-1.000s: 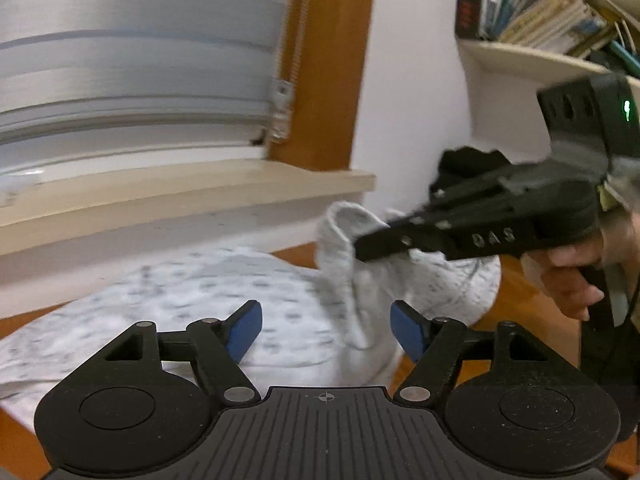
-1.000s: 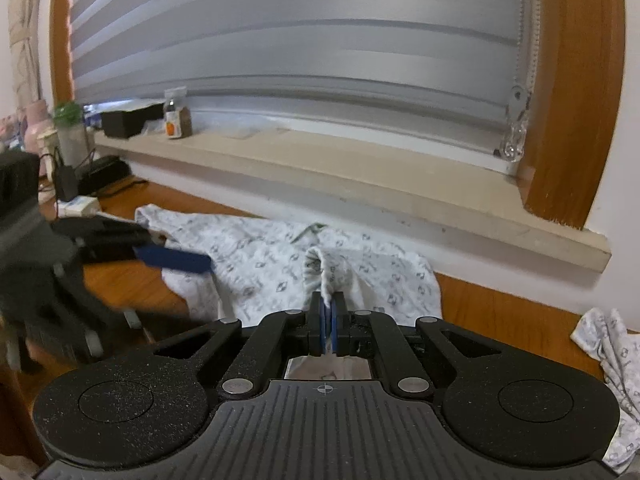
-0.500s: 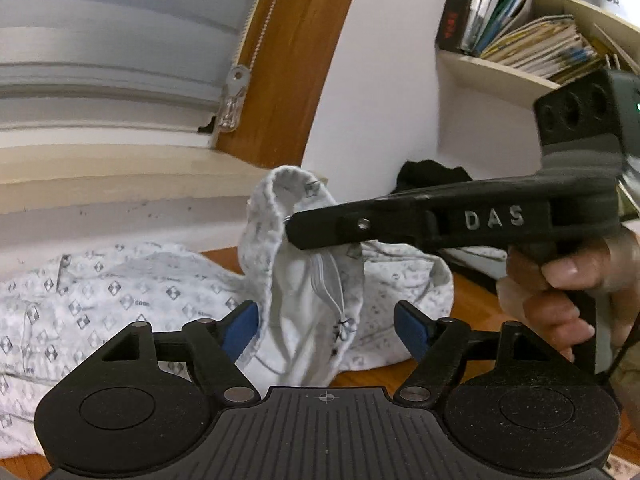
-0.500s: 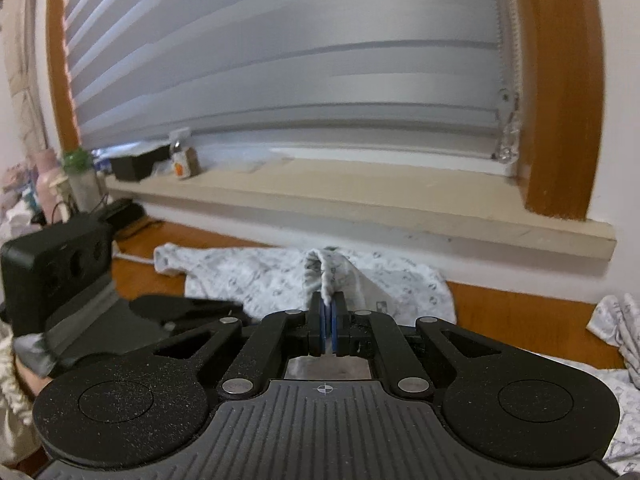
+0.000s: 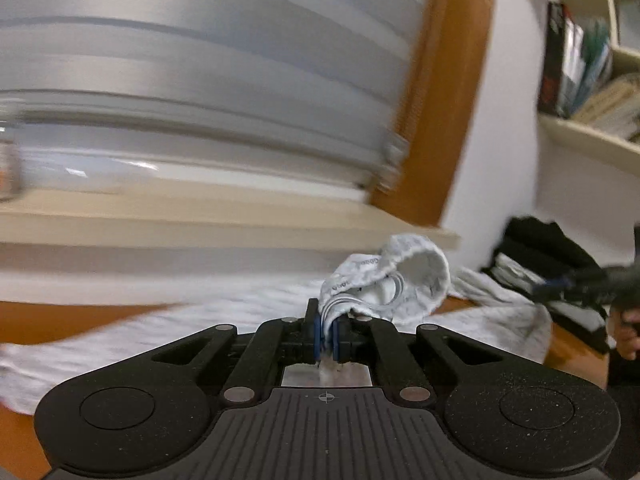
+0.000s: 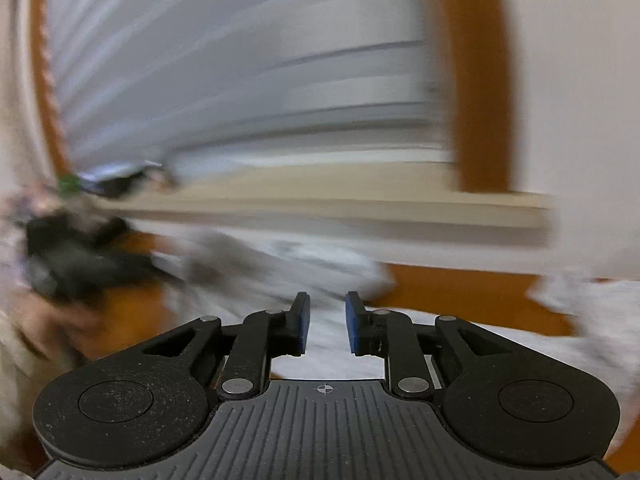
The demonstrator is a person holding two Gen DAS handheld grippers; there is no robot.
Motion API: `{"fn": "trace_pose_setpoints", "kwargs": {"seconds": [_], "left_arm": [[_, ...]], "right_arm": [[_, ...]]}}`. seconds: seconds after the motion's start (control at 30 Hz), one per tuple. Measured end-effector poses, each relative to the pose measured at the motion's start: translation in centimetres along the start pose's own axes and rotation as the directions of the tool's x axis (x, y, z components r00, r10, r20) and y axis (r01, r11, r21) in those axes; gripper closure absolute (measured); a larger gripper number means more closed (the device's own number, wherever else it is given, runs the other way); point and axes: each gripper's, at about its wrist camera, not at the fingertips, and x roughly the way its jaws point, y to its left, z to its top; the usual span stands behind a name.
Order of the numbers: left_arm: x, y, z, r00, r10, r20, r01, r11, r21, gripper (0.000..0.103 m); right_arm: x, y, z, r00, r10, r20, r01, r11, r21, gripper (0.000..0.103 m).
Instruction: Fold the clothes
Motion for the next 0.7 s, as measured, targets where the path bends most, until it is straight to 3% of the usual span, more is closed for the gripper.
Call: {"fn": "trace_pose_setpoints", "kwargs": {"seconds": [0.1, 0.27, 0.37, 0.43, 0.5, 0.7], "left_arm": [[-3.3, 3.9, 0.4, 0.997, 0.071, 0.031, -0.070, 0.997, -0.021, 0.098], [-6.9, 8.9, 0.3, 0.976, 0.206, 0.068, -0.201, 0.977, -0.075, 0.098], [-8.0, 10.8, 0.0, 0.958, 0.278, 0.073, -0.271, 0.958, -0.090, 0.098], [-8.5, 12.1, -0.4, 0.950, 0.305, 0.066, -0.298, 0.950, -0.095, 0.098], [-8.3, 12.4, -0.7, 0.947, 0.317, 0.050, -0.313, 0.947, -0.079, 0.098], [-7.5, 12.7, -2.2, 0.950, 0.312, 0.023, -0.309, 0.947, -0.086, 0.098]], "right_arm": [[0.7, -3.1, -1.9, 0.985, -0.161, -0.058, 0.159, 0.987, -0.037, 0.080], [2.1, -7.0, -4.2, 0.954, -0.283, -0.103, 0.281, 0.959, -0.027, 0.072], [2.9, -8.2, -5.0, 0.941, -0.303, -0.151, 0.303, 0.953, -0.022, 0.071], [3.6, -8.6, -5.7, 0.927, -0.300, -0.225, 0.297, 0.954, -0.047, 0.074], [3.8, -8.3, -6.4, 0.912, -0.288, -0.293, 0.276, 0.958, -0.082, 0.084], [1.9, -8.5, -7.4, 0.904, -0.282, -0.320, 0.266, 0.959, -0.094, 0.086]]}}
